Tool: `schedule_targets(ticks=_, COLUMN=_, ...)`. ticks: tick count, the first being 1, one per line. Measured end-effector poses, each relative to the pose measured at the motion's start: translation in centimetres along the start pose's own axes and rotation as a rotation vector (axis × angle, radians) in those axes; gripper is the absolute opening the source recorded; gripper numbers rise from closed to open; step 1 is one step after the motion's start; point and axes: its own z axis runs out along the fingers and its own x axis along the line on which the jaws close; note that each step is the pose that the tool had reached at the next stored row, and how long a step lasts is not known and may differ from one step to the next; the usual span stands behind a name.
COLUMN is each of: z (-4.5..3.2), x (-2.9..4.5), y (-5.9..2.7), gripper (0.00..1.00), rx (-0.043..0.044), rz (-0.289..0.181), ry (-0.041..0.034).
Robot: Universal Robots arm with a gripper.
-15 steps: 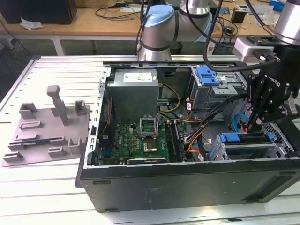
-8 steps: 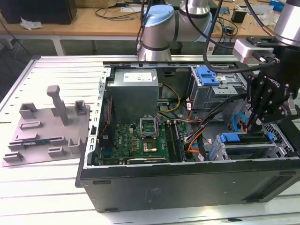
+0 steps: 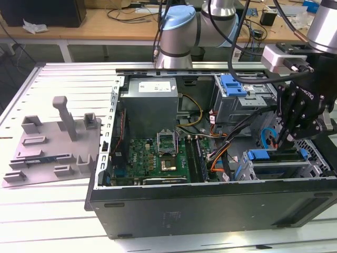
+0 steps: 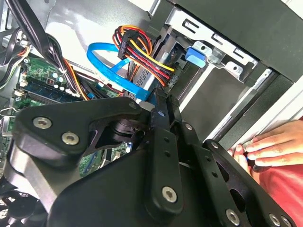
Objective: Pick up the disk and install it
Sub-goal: 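Insert the second disk wire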
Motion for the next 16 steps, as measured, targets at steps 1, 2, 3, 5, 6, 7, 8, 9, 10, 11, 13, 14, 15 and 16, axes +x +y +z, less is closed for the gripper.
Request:
schedule_targets(ticks=1, z=0.02, x=0.0, y=0.0, gripper=0.16, rx=0.0001, rz=-0.001, ry=0.0)
schedule_targets(ticks=2, z=0.04, x=-0.01, y=0.0, gripper=0.16, rx=0.0002, rz=-0.001, ry=-0.0001)
schedule_targets(ticks=3, z=0.05, x=-0.01, y=0.0, gripper=0.16, rx=0.0002, rz=-0.002, ry=0.0)
schedule_targets(ticks=5, z=0.08, x=-0.01, y=0.0, gripper=0.16, rx=0.0003, rz=-0.003, ry=-0.0001)
schedule_targets(ticks=6, z=0.1, x=-0.01, y=0.0, gripper=0.16, rx=0.0004, rz=-0.004, ry=-0.0002)
schedule_targets(ticks=7, z=0.11, x=-0.01, y=0.0, gripper=0.16, rx=0.0005, rz=-0.004, ry=-0.0001)
schedule_targets(ticks=8, z=0.13, x=-0.02, y=0.0, gripper=0.16, rx=0.0006, rz=-0.005, ry=-0.0002)
schedule_targets(ticks=9, z=0.14, x=-0.02, y=0.0, gripper=0.16, rx=0.0006, rz=-0.005, ry=-0.0002)
schedule_targets(ticks=10, z=0.16, x=-0.02, y=0.0, gripper=0.16, rx=0.0007, rz=-0.006, ry=-0.0001)
schedule_targets(ticks=11, z=0.17, x=-0.02, y=0.0, gripper=0.16, rx=0.0007, rz=-0.006, ry=-0.0002)
schedule_targets(ticks=13, z=0.2, x=-0.02, y=-0.01, gripper=0.16, rx=0.0009, rz=-0.007, ry=-0.0002)
schedule_targets(ticks=14, z=0.21, x=-0.03, y=-0.02, gripper=0.16, rx=0.001, rz=-0.008, ry=-0.0002)
schedule_targets(ticks=15, z=0.22, x=-0.03, y=-0.02, gripper=0.16, rx=0.0011, rz=-0.008, ry=-0.0002)
schedule_targets(ticks=16, z=0.24, x=-0.03, y=-0.02, gripper=0.16, rx=0.0011, rz=-0.009, ry=-0.0002)
